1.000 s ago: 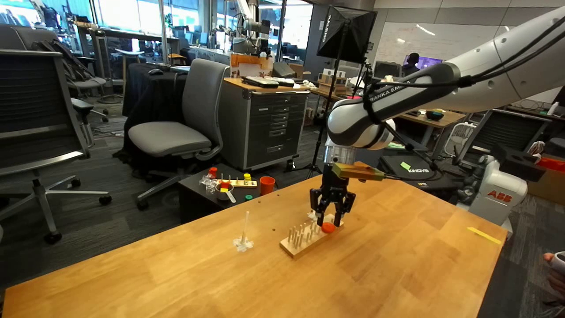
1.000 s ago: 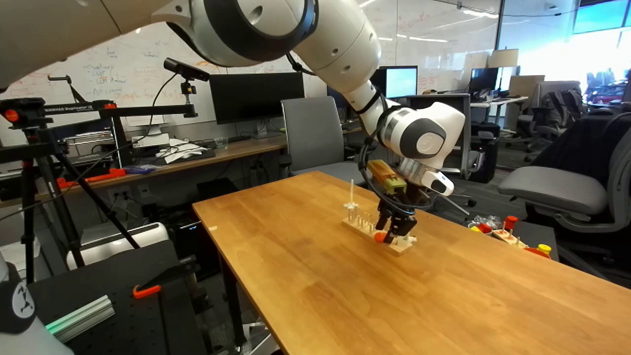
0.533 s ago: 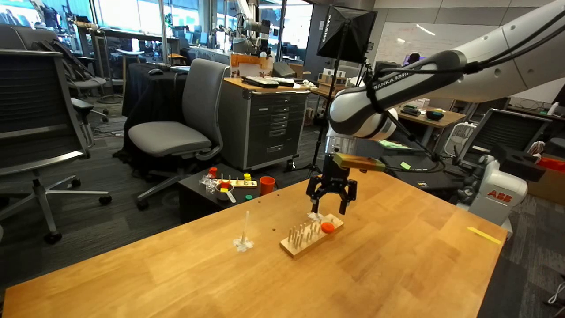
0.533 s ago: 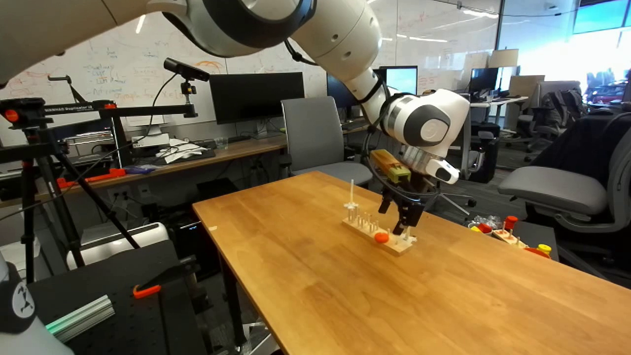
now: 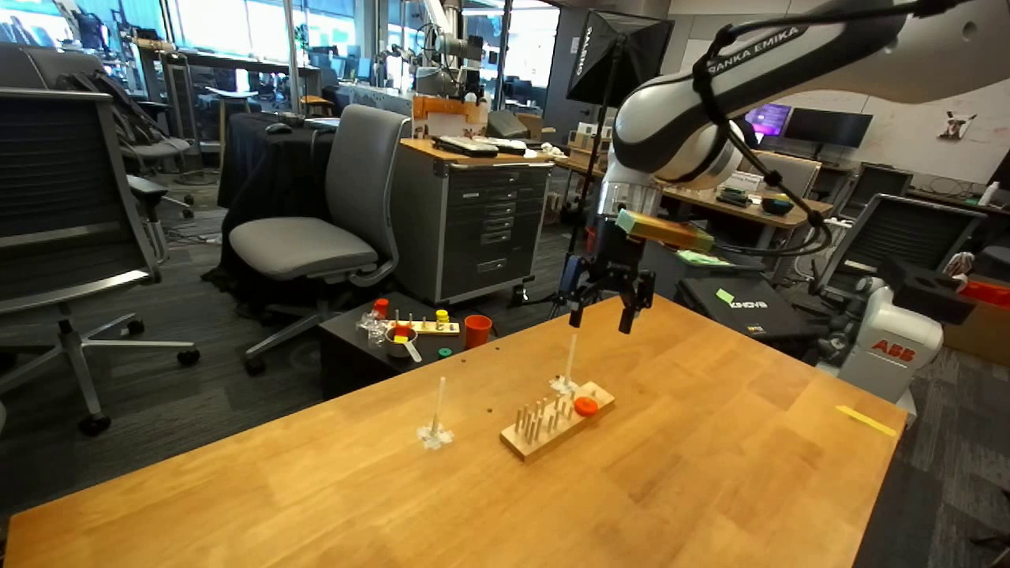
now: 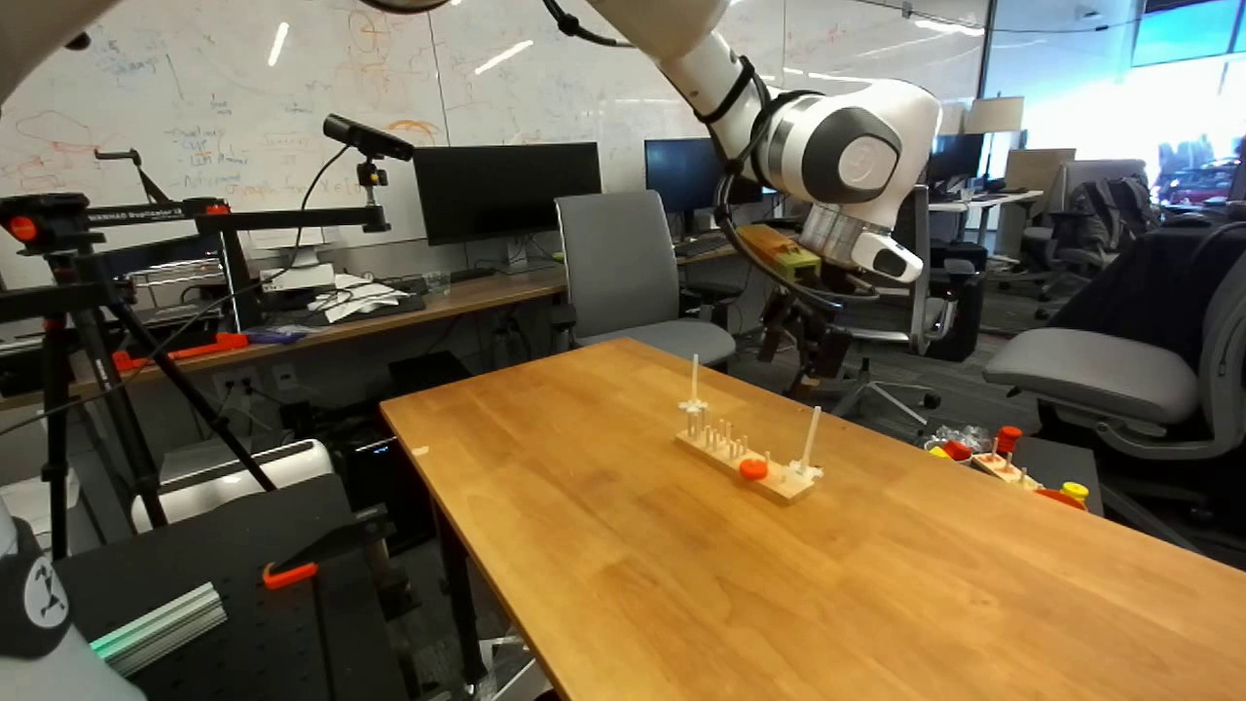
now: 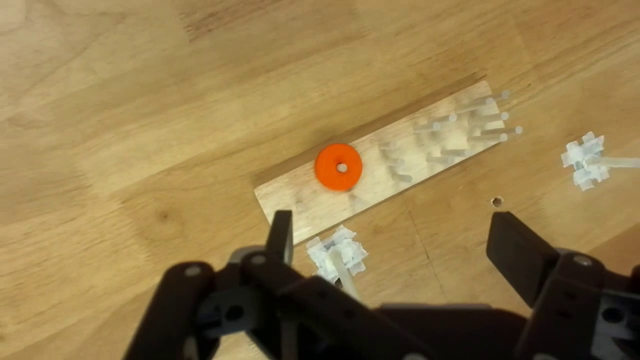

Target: Put the orange disc on the wooden stand

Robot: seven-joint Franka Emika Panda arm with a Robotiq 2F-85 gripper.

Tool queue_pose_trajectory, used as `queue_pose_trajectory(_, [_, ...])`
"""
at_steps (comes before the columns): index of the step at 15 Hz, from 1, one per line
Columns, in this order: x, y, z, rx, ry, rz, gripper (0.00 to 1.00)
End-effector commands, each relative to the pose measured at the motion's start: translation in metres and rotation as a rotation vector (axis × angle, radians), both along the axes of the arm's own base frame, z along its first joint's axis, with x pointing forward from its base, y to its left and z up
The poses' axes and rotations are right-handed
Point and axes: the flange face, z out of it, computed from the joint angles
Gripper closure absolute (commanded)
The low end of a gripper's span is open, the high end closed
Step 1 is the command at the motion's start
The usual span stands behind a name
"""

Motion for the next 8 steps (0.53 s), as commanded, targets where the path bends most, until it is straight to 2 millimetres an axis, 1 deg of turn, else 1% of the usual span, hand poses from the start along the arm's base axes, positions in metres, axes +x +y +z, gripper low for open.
queue_pose_trajectory(1, [-0.024,0.005,0.036,-0.008,-0.002,0.032,0.00])
queue_pose_trajectory(4, [-0.033,0.012,0.056,-0.008,-0.013,0.048,0.00])
queue_pose_trajectory(8, [-0.041,0.018,0.074,-0.010,-0.021,0.058,0.00])
